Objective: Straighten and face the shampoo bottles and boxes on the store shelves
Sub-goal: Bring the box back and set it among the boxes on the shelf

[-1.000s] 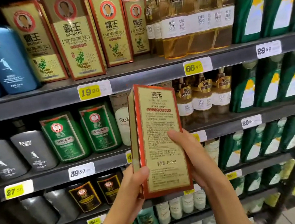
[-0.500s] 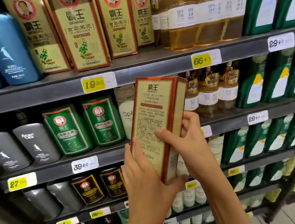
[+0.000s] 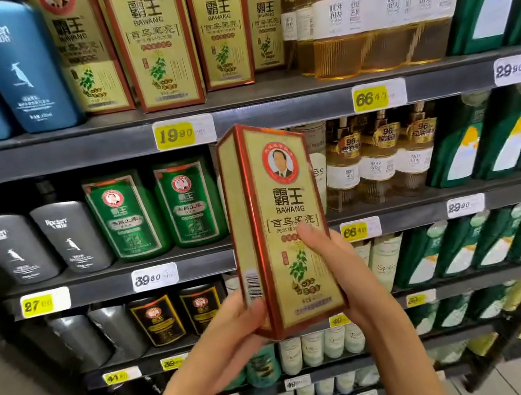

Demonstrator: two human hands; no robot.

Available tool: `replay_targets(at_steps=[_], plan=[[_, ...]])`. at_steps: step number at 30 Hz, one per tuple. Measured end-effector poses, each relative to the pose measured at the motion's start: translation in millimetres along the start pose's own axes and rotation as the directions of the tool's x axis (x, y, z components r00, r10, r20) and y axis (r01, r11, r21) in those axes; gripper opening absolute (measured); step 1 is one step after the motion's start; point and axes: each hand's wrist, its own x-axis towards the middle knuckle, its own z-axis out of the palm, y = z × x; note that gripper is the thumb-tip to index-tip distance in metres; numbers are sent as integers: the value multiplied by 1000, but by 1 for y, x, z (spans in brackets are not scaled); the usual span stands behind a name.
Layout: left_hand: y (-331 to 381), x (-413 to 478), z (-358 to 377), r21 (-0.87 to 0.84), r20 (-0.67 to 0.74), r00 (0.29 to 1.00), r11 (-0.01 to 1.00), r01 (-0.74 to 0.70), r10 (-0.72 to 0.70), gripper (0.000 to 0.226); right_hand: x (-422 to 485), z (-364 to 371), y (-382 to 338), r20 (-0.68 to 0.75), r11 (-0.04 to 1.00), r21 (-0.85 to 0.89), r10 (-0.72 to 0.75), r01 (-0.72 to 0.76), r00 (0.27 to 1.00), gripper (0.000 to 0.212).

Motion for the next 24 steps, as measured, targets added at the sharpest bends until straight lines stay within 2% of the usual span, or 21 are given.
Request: replay_targets(at_steps=[2,5,6,9,12,14,17,24], plan=[[5,3,-5,184,-115,993,983,6,16,64,0,-3,0,-65,999,-37,-35,32,997,43],[8,12,-6,172,-285,958,981,88,-36,66,0,-5,3,-128,993,-96,-85,73,988,44],[7,15,-4,203,-315,949,976,74,-7,63,1,-5,6,-132,991,-102,-94,81,987,42],[5,15,7,303,-379,923,952,54,68,62,5,-3,15,-104,985,-135,-122,107,987,40],[2,14,2,340,-432,889,940,3,154,53,5,-6,22,-10,978,-162,-138,134,990,51],[1,15,-9,423,-447,874,906,16,194,51,4,-9,22,82,963,-215,-147,162,986,52],[-2,17,-23,509,-391,901,860,43,187,62,3,-12,23,165,945,-269,-146,186,975,57],[-9,14,-32,560,-359,907,829,19,222,67,5,-12,23,221,946,-276,-111,171,969,61]])
